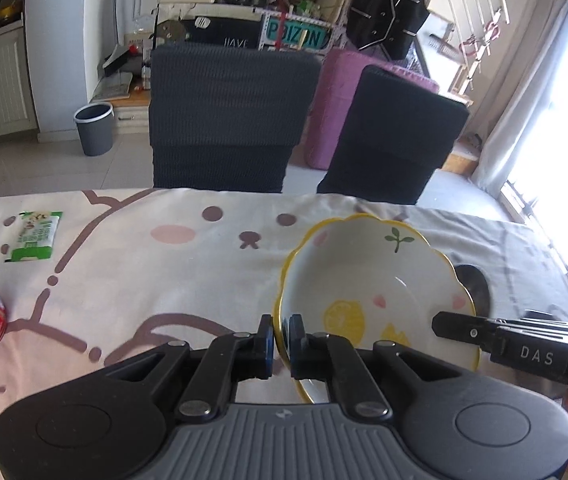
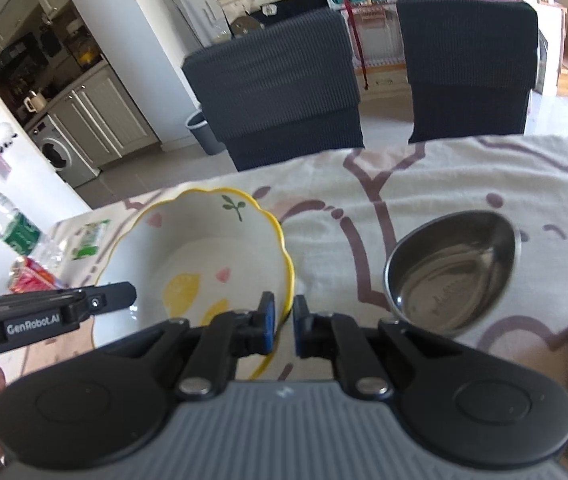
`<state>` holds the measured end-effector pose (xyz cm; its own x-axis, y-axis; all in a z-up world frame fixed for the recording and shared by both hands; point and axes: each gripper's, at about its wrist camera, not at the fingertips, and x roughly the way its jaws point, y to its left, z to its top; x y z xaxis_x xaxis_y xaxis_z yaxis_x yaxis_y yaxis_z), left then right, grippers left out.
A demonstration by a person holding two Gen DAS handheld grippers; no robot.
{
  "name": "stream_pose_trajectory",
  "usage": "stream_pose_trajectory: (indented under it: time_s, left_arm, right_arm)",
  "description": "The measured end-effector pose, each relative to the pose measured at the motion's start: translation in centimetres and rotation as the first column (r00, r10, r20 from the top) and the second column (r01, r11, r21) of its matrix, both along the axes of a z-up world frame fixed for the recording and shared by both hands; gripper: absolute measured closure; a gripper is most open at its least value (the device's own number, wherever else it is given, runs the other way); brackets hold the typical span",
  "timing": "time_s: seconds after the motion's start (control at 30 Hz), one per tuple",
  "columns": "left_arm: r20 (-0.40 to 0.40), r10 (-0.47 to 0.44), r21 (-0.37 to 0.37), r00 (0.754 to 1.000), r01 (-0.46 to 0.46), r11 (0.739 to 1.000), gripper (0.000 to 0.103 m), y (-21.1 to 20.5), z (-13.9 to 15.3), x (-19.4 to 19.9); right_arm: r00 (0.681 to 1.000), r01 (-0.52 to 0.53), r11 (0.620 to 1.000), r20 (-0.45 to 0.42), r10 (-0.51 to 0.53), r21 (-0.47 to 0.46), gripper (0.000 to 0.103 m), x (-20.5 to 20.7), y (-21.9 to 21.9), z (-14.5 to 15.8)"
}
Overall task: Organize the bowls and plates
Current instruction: 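Lift the yellow-rimmed bowl with both grippers and carry it over the cream bowl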
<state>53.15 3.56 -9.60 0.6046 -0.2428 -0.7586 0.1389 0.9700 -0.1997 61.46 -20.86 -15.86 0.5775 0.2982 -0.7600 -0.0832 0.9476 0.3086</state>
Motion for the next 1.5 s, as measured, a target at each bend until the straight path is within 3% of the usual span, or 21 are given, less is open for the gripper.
stream_pose_trajectory:
  time_s: [0.2, 0.6, 0.83, 1.13, 1.5]
  left_arm:
    - [0.028, -0.02, -0.003, 0.999, 0.021, 1.0, 0.095, -1.6, 3.3, -4.4]
    - [0.081, -0.061, -0.005, 0.995, 0.062, 0.998, 0.095, -5.3, 6.4, -13.4]
    - [0.098, -0.077, -0.022, 0.992, 0.079, 0.997, 0.095, -7.4, 5.6, -17.9]
    - [0.055, -0.087, -0.048, 0.995, 0.09, 0.995, 0.095, -9.9, 2.7, -21.3]
    - [-0.019, -0.088, -0.075, 0.996, 0.086, 0.993, 0.095, -11.5, -0.2, -21.8]
  right_arm:
    - [0.998, -0.018, 1.0, 0.053, 0.017, 0.01, 0.092, -4.1, -2.1, 3.7]
    - [0.994, 0.014, 0.998, 0.111, -0.021, 0.066, 0.092, -13.2, -6.6, 6.9]
    - [0.991, 0.022, 0.998, 0.127, -0.029, 0.057, 0.092, -18.1, -9.2, 6.6]
    - [0.993, 0.064, 0.998, 0.097, -0.066, 0.028, 0.092, -21.2, -11.9, 5.0]
    - [0.994, 0.099, 0.995, 0.048, -0.098, -0.013, 0.092, -23.0, -12.8, 3.5]
